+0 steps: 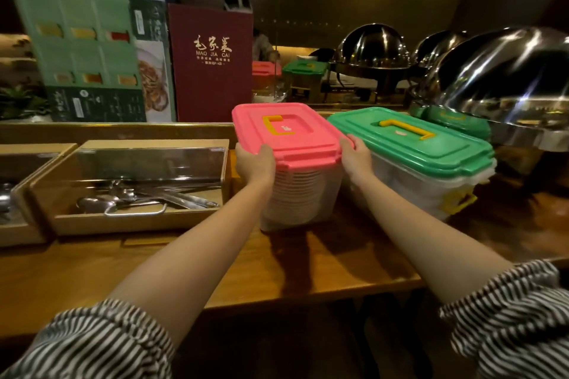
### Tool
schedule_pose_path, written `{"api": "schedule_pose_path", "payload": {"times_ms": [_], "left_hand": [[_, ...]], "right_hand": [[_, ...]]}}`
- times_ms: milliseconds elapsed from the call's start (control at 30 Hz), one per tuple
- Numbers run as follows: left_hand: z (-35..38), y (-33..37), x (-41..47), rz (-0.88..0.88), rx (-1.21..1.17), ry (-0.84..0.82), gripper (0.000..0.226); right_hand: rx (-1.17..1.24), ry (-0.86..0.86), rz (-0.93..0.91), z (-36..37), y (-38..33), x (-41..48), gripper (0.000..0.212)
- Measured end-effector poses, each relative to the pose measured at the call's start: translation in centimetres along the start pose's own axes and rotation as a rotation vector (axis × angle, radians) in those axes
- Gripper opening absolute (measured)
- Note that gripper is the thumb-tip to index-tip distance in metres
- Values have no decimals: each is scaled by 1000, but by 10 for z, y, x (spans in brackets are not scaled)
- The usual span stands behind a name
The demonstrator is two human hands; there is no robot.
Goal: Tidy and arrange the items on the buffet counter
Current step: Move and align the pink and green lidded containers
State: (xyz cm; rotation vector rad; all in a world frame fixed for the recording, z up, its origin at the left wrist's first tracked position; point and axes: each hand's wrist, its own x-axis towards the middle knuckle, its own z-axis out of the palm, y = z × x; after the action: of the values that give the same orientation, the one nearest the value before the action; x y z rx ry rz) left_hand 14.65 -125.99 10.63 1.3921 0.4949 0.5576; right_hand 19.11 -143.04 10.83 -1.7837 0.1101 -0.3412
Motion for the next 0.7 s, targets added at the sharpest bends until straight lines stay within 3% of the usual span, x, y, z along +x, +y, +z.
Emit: {"api": "schedule_pose_path", "payload": {"times_ms": [200,433,700], "left_hand": [[-1,0,6,52,21,23,34],[-20,2,30,23,85,-66,9],[-27,8,32,24,80,-110,18]], "right_hand": [[140,144,11,19,5,3,45],[140,185,15,37,5,-12,47],[63,164,-10,39,2,-22,49]]}}
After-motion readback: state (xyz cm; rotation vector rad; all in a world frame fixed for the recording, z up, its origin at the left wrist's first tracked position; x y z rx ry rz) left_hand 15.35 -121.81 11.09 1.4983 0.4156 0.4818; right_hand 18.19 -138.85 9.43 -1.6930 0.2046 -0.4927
